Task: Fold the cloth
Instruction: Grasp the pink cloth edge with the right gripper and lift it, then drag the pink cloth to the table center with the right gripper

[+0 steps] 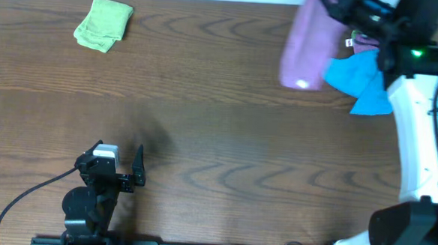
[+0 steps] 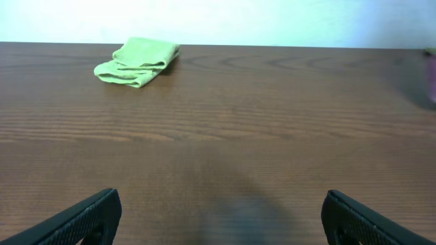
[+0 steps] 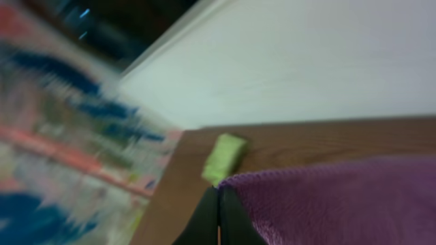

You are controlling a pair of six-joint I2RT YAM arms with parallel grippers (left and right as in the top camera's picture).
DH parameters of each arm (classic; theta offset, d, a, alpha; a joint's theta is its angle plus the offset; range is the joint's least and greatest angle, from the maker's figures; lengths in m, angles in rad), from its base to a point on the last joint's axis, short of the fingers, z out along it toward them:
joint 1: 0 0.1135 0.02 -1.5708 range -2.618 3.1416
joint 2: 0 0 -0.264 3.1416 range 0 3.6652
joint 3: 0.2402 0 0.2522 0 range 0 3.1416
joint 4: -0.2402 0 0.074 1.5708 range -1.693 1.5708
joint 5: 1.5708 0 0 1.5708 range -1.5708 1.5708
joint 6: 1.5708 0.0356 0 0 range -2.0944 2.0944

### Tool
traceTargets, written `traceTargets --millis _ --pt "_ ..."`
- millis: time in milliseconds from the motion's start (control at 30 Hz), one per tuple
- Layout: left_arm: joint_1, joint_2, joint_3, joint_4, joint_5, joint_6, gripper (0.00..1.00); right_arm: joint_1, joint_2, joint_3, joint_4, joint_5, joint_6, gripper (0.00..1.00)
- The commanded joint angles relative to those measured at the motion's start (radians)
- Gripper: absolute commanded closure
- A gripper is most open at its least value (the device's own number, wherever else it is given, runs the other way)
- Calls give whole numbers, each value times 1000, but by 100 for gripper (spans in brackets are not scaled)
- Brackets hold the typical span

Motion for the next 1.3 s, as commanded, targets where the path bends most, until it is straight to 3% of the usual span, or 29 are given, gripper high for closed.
traceTargets --millis 0,133,233,300,433,600,700,800,933,1067,1267 --pt "7 -6 -23 -7 -3 -6 5 63 -19 62 6 -63 -16 99" --pt "7 -6 -23 -7 -3 -6 5 81 -19 71 -74 -142 -77 99" --pt "7 -6 -23 -7 -3 -6 5 52 -19 71 -319 -55 -190 95" --pt "7 -6 -23 -7 -3 -6 5 23 -18 71 -498 161 -258 46" --pt "7 -6 -23 -7 -3 -6 5 -21 -18 71 -680 491 -262 10" --pt "7 -6 -23 -7 -3 -6 5 -31 -15 69 -780 558 -353 11" --pt "7 -6 -23 -7 -3 -6 5 8 -14 42 -833 558 -435 20" --pt "7 -6 -23 -7 -3 -6 5 80 -14 -23 -816 558 -501 19" --pt "7 -6 -23 -7 -3 -6 5 183 -11 -154 -668 559 -594 19" --pt "7 -6 -23 -7 -3 -6 5 220 24 -298 -474 556 -602 26" --pt "7 -6 -23 -7 -3 -6 5 227 194 -329 -300 422 -618 28"
